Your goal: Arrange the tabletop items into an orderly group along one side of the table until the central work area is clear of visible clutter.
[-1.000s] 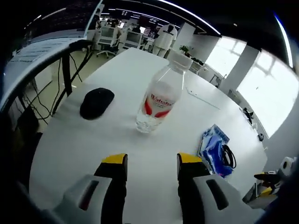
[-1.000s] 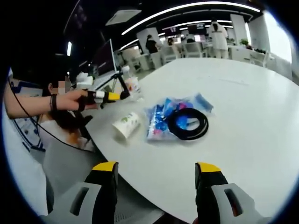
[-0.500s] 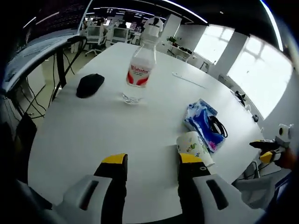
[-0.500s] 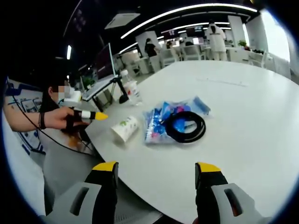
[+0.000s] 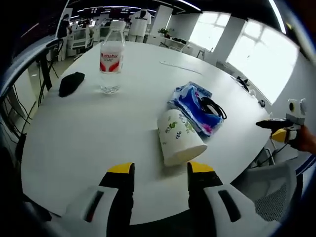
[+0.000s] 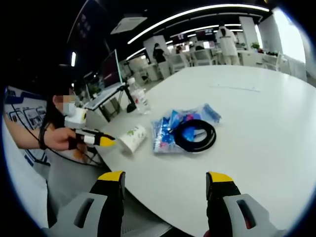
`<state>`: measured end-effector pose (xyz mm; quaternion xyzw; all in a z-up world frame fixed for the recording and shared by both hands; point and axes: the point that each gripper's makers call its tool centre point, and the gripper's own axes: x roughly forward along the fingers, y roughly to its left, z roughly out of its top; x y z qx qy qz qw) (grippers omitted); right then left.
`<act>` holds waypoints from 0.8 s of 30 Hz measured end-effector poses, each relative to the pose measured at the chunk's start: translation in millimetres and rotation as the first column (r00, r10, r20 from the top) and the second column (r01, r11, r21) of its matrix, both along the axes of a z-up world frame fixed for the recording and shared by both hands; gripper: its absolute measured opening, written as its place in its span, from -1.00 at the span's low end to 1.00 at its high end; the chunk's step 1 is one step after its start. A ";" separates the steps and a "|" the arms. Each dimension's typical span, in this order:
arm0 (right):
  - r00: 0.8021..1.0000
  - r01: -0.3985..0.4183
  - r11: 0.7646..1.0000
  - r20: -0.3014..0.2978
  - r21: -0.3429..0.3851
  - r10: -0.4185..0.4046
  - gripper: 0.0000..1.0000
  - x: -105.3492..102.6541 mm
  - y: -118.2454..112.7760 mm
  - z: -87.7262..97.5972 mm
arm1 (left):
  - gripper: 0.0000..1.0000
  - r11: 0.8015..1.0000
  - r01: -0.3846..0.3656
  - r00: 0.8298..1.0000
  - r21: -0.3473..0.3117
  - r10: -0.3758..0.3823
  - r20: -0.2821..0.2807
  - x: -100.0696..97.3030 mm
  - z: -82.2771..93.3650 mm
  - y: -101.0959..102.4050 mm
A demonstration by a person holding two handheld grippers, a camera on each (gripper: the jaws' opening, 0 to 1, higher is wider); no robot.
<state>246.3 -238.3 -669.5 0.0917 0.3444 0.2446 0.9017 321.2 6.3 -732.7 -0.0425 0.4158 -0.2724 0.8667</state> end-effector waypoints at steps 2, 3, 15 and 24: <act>1.000 0.000 1.000 -0.002 0.001 0.000 0.35 -2.3 -1.6 -0.3 | -0.19 0.999 0.024 1.000 0.023 -0.024 -0.001 -1.3 -3.8 -4.9; 1.000 0.003 1.000 -0.003 0.001 -0.003 0.35 -3.1 -3.5 -0.9 | -0.20 0.999 0.037 0.999 0.028 -0.037 0.001 -0.7 -5.6 -7.6; 0.999 0.045 0.999 -0.005 0.018 -0.045 0.34 -13.8 -15.4 -4.8 | -0.43 0.984 0.109 0.993 0.141 -0.114 0.033 6.4 -10.5 -14.6; 0.996 0.094 0.993 -0.012 0.065 -0.094 0.34 -14.0 -15.9 -5.6 | -0.84 0.983 0.113 0.993 0.146 -0.117 0.018 7.0 -13.5 -19.0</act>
